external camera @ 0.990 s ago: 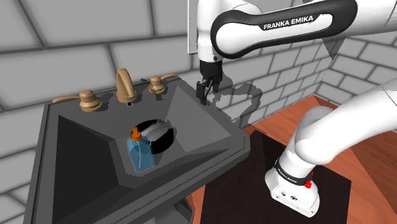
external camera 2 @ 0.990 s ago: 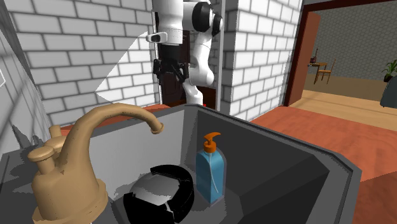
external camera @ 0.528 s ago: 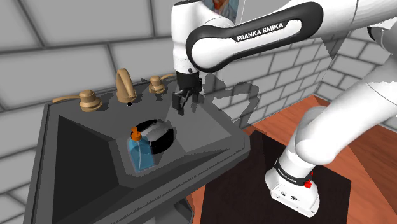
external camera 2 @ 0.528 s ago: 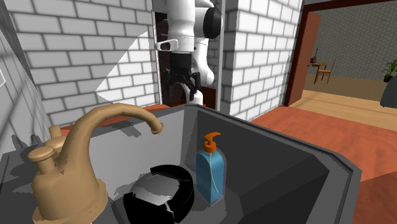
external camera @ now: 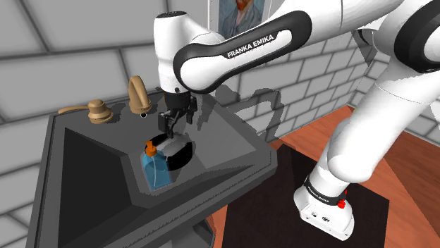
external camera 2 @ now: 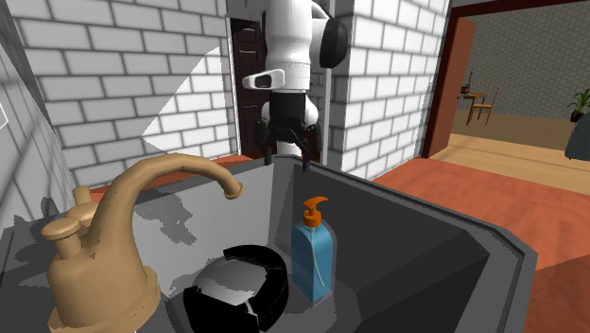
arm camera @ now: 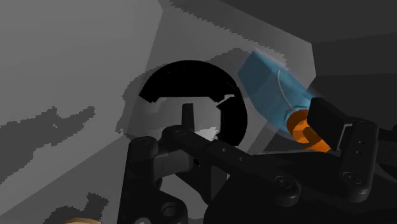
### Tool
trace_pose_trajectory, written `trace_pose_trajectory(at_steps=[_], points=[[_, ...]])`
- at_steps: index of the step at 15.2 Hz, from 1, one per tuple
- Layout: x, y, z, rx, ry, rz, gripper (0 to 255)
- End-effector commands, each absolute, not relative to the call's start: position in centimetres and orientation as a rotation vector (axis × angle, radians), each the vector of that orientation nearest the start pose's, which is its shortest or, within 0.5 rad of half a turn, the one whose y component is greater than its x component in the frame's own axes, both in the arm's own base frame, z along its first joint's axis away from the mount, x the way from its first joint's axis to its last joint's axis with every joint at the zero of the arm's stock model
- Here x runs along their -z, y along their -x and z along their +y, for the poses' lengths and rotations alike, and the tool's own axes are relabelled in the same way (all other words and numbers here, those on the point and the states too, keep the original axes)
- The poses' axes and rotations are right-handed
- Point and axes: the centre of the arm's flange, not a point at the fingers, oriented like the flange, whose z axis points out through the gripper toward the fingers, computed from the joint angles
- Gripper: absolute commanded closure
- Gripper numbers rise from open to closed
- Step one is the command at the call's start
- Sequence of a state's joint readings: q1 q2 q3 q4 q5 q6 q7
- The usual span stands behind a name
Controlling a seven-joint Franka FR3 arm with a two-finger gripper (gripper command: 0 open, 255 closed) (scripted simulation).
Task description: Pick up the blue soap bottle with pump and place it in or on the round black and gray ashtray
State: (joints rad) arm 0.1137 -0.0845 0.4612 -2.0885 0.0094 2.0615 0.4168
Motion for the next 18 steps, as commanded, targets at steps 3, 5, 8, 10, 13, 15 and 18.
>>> trace_pose_trajectory(at_steps=[3, 5, 8, 10, 13, 15, 18], points=[[-44.8, -46.7, 33.8, 0.118, 3.108, -0.232, 0], [-44.3, -47.8, 35.9, 0.131, 3.097, -0.229, 0], [-43.3, -48.8, 37.8, 0.143, 3.086, -0.227, 0], [-42.3, -48.9, 37.9, 0.143, 3.086, -0.227, 0], [-40.7, -49.0, 37.9, 0.143, 3.086, -0.227, 0], [-39.9, -49.1, 38.0, 0.143, 3.086, -0.227, 0], [-39.9, -49.1, 38.0, 0.143, 3.086, -0.227, 0]])
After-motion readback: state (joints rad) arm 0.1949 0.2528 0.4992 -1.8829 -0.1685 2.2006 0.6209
